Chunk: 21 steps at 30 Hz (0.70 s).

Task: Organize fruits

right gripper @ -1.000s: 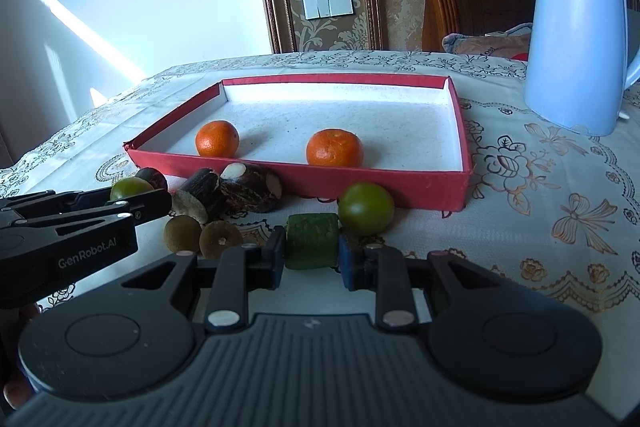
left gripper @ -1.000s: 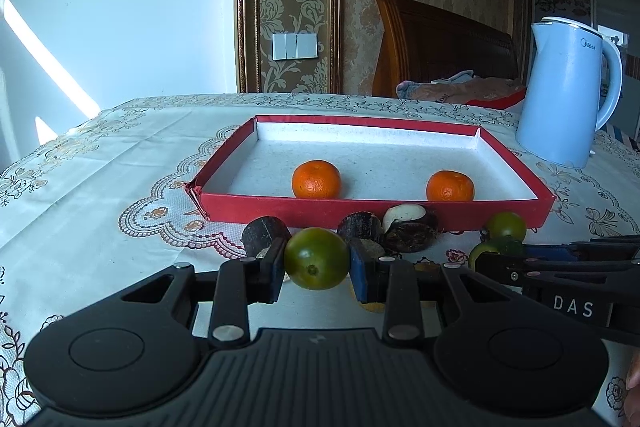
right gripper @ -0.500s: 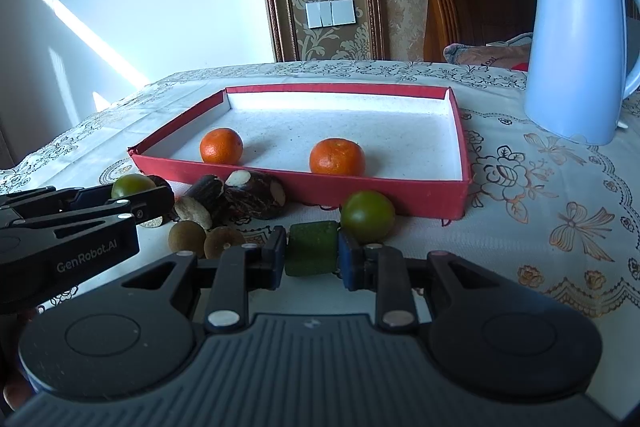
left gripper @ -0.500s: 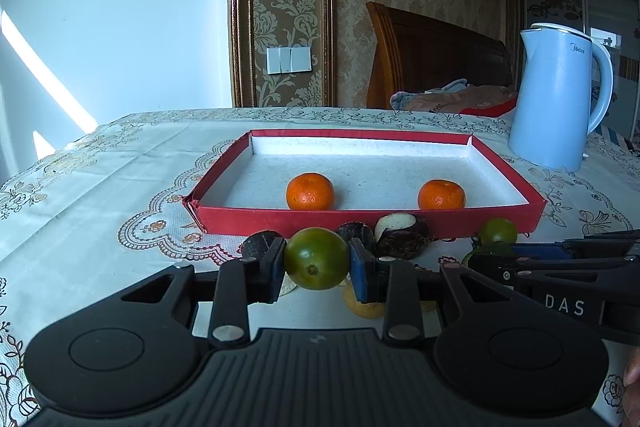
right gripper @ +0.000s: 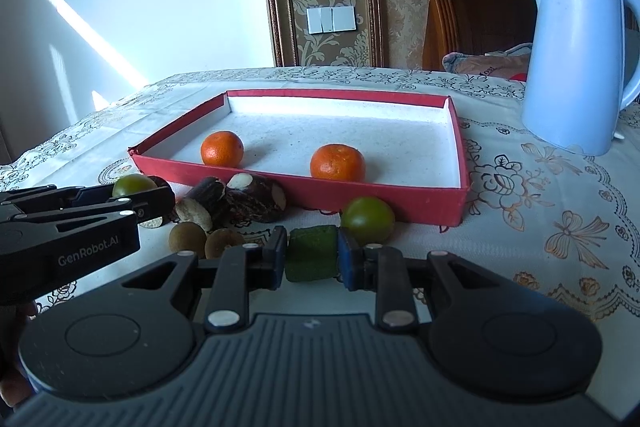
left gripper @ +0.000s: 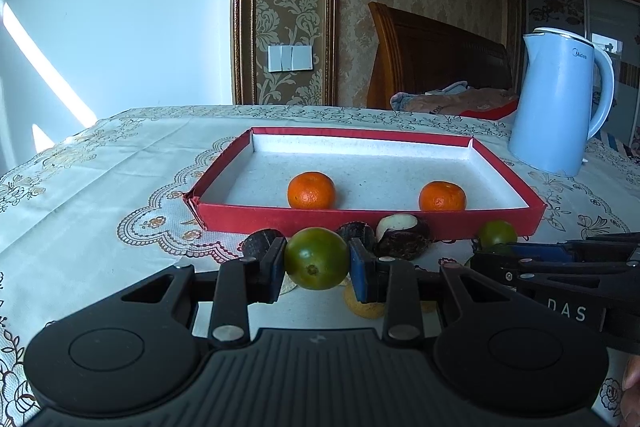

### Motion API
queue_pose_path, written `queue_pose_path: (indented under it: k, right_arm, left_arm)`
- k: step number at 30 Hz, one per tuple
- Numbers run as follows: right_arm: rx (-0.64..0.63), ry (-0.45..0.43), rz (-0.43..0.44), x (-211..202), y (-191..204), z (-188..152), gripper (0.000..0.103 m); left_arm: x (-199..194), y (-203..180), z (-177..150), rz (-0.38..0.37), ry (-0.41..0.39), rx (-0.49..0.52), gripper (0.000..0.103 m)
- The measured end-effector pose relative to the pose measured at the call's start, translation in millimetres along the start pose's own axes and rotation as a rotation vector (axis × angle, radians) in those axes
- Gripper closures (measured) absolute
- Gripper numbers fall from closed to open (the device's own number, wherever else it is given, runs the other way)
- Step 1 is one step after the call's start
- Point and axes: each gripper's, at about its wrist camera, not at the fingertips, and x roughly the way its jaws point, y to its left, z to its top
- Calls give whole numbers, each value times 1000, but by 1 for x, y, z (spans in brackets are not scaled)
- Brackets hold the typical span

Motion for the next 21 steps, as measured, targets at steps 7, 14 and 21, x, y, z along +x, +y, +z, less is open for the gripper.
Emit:
queue_pose_path:
  k: [7,14,21]
  right_arm:
    - [-10,16,-4,2,2,1,77]
    - [-33,32,-21,0,6,0,77]
    - [-44,37,-36,0,8,0,77]
  left_arm:
    - [2,4,0,-4,16,-18,71]
    - [2,4,0,-12,18,-19,71]
    - [3,3,0,-8,19,-15,71]
